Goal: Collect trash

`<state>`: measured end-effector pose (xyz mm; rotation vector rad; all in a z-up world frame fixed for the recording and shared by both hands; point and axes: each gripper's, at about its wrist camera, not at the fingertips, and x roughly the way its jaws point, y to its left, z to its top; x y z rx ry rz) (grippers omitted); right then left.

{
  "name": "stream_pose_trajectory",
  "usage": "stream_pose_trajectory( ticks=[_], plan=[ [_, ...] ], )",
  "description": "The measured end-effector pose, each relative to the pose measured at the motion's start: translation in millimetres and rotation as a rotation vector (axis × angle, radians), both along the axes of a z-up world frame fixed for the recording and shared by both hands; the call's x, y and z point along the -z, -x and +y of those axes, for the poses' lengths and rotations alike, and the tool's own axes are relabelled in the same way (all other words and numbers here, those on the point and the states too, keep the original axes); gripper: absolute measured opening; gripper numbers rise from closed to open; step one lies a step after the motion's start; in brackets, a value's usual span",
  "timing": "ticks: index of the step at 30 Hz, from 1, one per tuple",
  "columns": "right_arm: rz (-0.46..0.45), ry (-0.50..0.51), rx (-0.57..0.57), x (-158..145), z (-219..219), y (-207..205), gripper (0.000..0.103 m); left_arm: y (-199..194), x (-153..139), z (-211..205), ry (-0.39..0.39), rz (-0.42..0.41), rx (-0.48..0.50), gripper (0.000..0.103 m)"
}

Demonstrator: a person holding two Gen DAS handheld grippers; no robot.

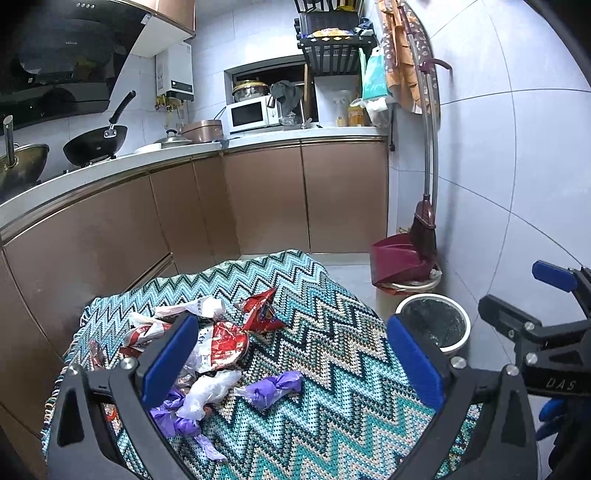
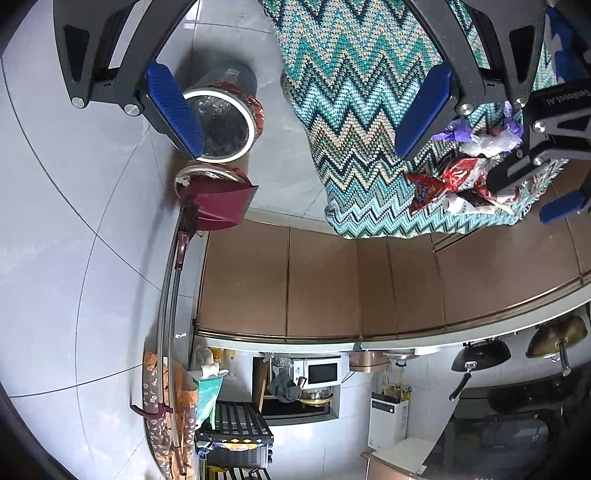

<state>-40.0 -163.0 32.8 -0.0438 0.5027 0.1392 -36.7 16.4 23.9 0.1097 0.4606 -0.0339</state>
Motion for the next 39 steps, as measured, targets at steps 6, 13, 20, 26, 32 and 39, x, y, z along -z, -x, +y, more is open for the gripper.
stream_pose_trajectory(
  ticks=[6, 13, 20, 26, 32, 39],
  plan=[
    [-0.005, -0.007, -0.015, 0.1, 1.1, -1.5, 0.103, -3.1, 2.4, 4.9, 0.016, 0.044, 0.018, 0.103],
    [0.039, 0.034, -0.066, 3.8, 19.6, -8.1, 0.103, -6.7, 7.8, 27.8, 0.051, 0.064, -0.005, 0.103],
    [0.087, 0.038, -0.182, 12.6, 45.8, -20.6, 0.103, -5.9, 24.1, 111.2, 0.141, 0.11, -0.087, 0.101],
    [0.149, 0.021, -0.377, 30.7, 90.7, -36.1, 0.102, 10.1, 53.9, 168.1, 0.168, 0.178, -0.134, 0.1],
    [0.255, -0.012, -0.558, 63.8, 131.0, -56.5, 0.087, 7.0, 74.3, 185.8, 0.223, 0.248, -0.136, 0.084],
    [0.312, -0.004, -0.693, 81.9, 155.9, -70.7, 0.079, -31.7, 83.6, 184.4, 0.217, 0.293, -0.121, 0.072]
  ],
)
